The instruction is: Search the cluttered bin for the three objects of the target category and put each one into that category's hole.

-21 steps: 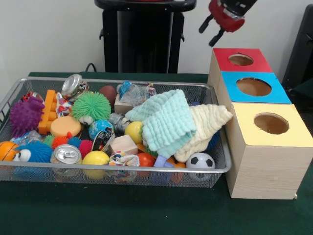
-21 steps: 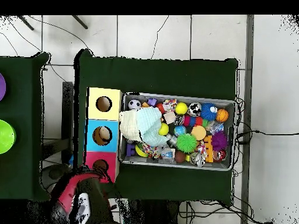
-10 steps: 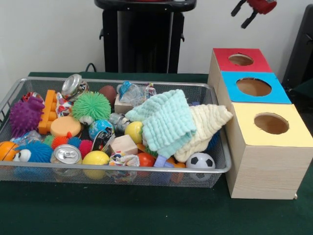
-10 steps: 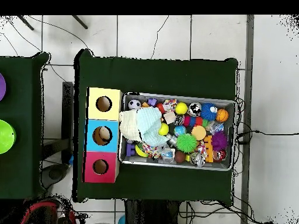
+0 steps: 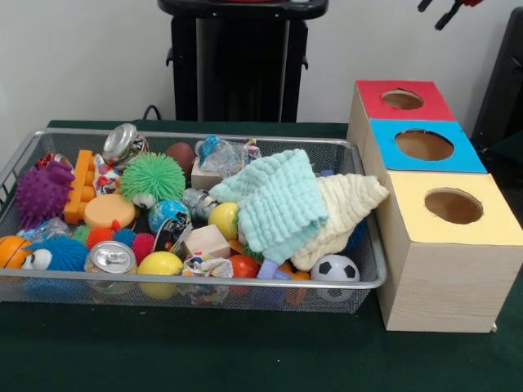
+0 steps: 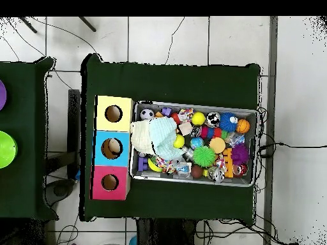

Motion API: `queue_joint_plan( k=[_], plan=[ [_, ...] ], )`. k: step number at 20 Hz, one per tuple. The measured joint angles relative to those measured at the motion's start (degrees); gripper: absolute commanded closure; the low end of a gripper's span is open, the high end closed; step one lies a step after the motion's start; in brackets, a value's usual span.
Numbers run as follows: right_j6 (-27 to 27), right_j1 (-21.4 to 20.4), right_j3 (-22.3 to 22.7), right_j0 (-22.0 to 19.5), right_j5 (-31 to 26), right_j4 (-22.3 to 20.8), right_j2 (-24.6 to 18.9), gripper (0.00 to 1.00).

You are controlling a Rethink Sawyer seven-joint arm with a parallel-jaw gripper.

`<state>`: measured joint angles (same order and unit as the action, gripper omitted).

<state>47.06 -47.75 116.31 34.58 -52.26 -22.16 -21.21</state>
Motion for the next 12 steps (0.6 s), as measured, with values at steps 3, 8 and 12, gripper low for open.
queue_joint_plan(
  k=[3,8,12],
  plan=[
    [1.5,0.0,-1.6,3.1,0.0,1.7,0.0,0.0],
    [4.9,-0.1,-4.5,9.9,-0.2,5.9,0.0,0.0],
    [7.2,-0.3,-5.4,14.1,-0.2,8.4,0.0,0.0]
  ],
)
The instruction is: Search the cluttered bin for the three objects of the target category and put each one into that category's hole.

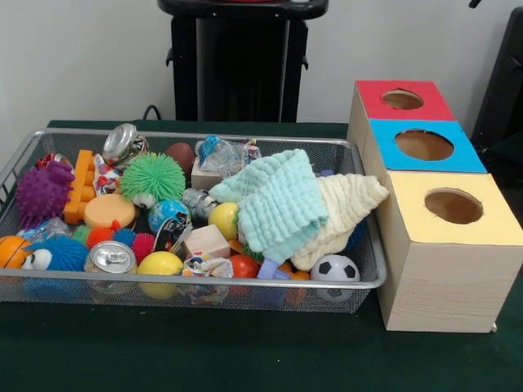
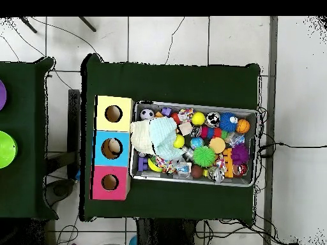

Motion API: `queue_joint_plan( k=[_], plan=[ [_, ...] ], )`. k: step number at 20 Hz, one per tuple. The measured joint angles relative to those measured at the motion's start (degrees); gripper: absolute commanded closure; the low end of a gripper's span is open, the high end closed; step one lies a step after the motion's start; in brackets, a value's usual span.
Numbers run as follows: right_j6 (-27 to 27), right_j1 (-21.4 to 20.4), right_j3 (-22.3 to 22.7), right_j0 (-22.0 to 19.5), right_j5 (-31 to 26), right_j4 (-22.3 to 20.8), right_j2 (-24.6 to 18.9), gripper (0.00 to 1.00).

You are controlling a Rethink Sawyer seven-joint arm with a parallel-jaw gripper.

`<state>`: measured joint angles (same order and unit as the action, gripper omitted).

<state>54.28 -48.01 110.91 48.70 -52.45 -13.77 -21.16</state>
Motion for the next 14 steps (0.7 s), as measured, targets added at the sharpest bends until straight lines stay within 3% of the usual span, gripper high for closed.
queue_joint_plan(
  k=[8,14],
  plan=[
    [5.8,0.0,-1.9,8.9,0.6,4.0,-0.1,0.0],
    [7.6,-0.1,0.9,9.8,3.8,4.2,0.3,0.0]
  ],
)
